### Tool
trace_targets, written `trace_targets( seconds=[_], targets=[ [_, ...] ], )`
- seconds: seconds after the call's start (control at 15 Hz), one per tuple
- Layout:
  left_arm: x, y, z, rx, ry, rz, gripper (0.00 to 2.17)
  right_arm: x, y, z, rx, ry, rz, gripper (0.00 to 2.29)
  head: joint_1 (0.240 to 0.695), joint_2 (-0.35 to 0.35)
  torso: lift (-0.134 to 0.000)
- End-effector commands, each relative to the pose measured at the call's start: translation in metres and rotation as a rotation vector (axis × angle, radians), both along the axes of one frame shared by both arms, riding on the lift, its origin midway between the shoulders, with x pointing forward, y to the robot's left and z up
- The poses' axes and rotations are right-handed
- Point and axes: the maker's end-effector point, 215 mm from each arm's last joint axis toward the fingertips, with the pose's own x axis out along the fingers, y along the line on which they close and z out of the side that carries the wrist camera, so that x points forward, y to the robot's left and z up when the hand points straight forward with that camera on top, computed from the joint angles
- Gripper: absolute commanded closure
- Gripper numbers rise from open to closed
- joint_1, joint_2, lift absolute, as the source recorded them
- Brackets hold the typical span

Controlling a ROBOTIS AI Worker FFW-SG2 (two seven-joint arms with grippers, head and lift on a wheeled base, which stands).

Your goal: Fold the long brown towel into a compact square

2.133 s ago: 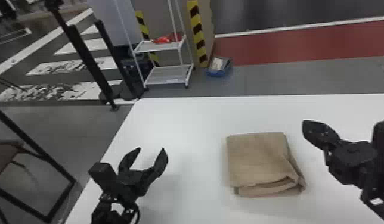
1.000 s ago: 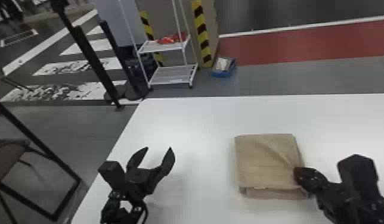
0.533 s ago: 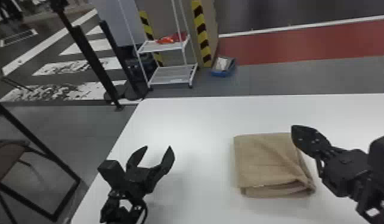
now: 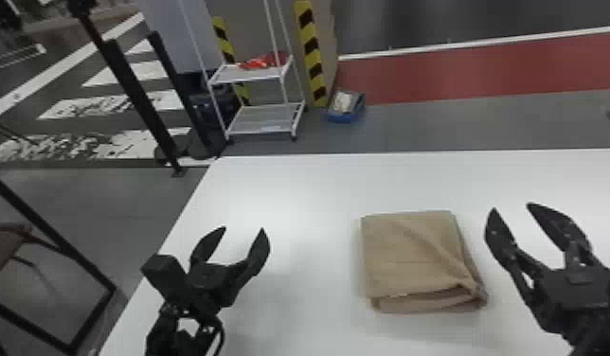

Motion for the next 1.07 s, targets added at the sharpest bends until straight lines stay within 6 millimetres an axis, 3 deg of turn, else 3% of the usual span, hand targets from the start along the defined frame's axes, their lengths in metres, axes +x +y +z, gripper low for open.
trace_targets(
  seconds=[0.0,0.13,0.47,1.0],
  targets=[
    [-0.003,-0.011,0.007,0.001,-0.014,-0.01,0.09,-0.016,-0.011,0.004,0.016,-0.03,-0.046,0.09,0.695,0.298,-0.123],
    [-0.005,-0.014,0.01,0.008,-0.025,-0.009,0.09,-0.026,-0.02,0.001,0.027,-0.026,-0.09,0.09,0.695,0.284,-0.123],
    [-0.01,-0.012,0.014,0.023,-0.031,0.002,0.09,-0.04,-0.07,-0.005,0.005,-0.008,-0.188,0.1,0.695,0.245,-0.123],
    [-0.012,-0.011,0.014,0.039,-0.029,0.008,0.09,-0.04,-0.068,-0.012,0.006,0.002,-0.184,0.1,0.695,0.218,-0.123]
  ],
)
